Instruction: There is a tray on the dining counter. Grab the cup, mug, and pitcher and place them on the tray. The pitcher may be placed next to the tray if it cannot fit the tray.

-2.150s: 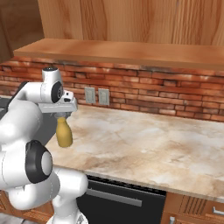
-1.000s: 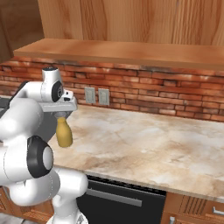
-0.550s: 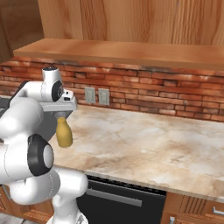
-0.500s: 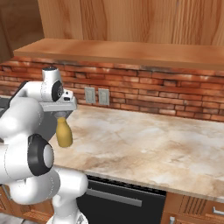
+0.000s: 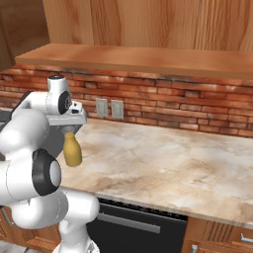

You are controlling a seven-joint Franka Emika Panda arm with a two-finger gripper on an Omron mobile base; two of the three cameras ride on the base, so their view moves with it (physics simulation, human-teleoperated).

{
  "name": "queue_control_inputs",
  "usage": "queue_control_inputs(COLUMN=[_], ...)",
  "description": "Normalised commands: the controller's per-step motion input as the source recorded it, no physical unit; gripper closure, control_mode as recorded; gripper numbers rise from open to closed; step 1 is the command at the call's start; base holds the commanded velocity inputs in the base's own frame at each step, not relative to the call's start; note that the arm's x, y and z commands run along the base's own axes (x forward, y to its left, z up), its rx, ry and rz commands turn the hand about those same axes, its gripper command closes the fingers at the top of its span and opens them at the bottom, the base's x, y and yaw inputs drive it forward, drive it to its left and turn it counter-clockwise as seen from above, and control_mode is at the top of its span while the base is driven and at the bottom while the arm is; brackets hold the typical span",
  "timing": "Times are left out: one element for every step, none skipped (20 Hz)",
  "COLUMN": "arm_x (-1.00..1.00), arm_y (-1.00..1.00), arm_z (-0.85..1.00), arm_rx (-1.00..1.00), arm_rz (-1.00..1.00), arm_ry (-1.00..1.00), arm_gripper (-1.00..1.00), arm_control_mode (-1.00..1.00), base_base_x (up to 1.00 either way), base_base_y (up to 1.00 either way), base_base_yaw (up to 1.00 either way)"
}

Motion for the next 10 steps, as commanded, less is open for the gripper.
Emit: queue_control_inputs(arm_x=[0.04,0.04,0.02,0.03,0.04,0.04,0.02,0.00,0.00,0.00], arm_y=[0.00,0.00,0.00,0.00,0.00,0.02,0.00,0.00,0.00,0.01], arm_z=[-0.04,-0.04,-0.04,-0.04,-0.04,-0.06,-0.08,-0.08,-0.07,-0.07], arm_rx=[0.00,0.00,0.00,0.00,0.00,0.00,0.00,0.00,0.00,0.00], arm_rz=[0.00,0.00,0.00,0.00,0.00,0.00,0.00,0.00,0.00,0.00], arm_ry=[0.00,0.00,0.00,0.00,0.00,0.00,0.00,0.00,0.00,0.00], arm_gripper=[-1.00,-1.00,-1.00,-1.00,-1.00,-1.00,-1.00,-1.00,-1.00,-1.00], arm_control_mode=[-1.00,-1.00,-1.00,-1.00,-1.00,-1.00,-1.00,-1.00,-1.00,-1.00], base_base_x=[0.00,0.00,0.00,0.00,0.00,0.00,0.00,0.00,0.00,0.00], base_base_y=[0.00,0.00,0.00,0.00,0.00,0.00,0.00,0.00,0.00,0.00], base_base_yaw=[0.00,0.00,0.00,0.00,0.00,0.00,0.00,0.00,0.00,0.00])
